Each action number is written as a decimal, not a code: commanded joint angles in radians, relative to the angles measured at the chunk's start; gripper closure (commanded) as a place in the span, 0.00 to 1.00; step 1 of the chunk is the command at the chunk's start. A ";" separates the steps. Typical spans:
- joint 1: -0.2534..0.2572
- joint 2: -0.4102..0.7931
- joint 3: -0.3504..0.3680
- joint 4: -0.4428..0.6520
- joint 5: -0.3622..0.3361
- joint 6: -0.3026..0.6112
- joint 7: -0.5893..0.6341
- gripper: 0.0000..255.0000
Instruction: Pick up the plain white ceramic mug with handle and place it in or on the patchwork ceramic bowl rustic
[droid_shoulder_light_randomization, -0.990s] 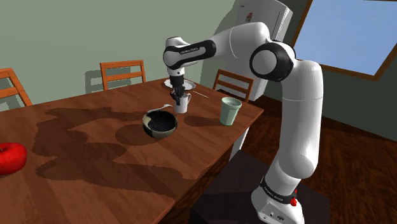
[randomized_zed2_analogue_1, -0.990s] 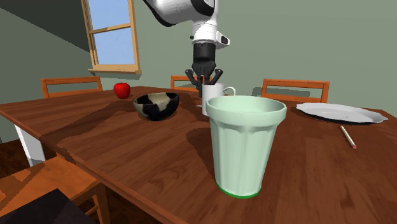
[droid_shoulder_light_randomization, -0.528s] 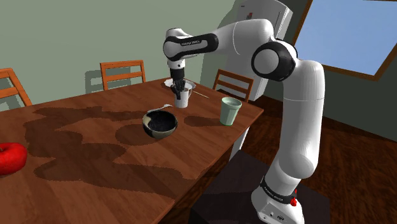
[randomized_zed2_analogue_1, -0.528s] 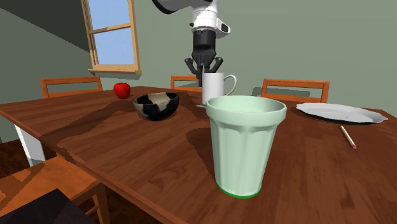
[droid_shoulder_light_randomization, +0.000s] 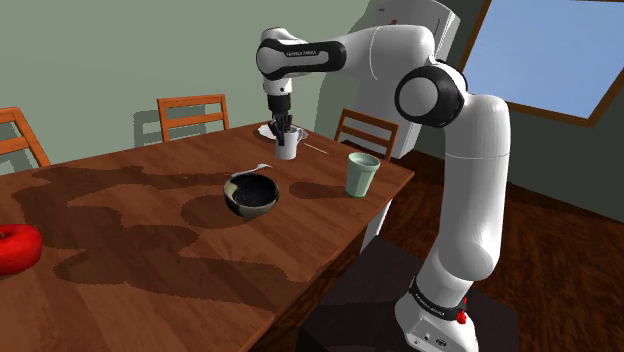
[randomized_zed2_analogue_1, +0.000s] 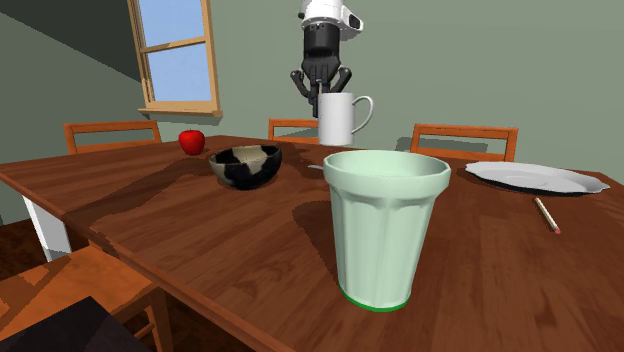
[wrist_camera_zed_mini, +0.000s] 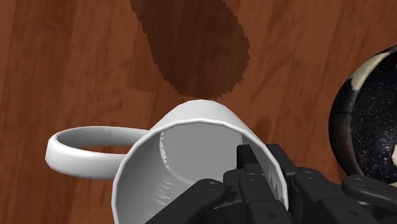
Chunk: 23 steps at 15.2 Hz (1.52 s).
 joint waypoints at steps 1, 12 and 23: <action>0.000 -0.004 0.000 0.024 0.000 -0.028 -0.001 1.00; 0.042 -0.033 0.020 0.095 0.001 -0.133 0.054 1.00; 0.190 -0.117 0.110 0.024 0.017 -0.155 0.291 1.00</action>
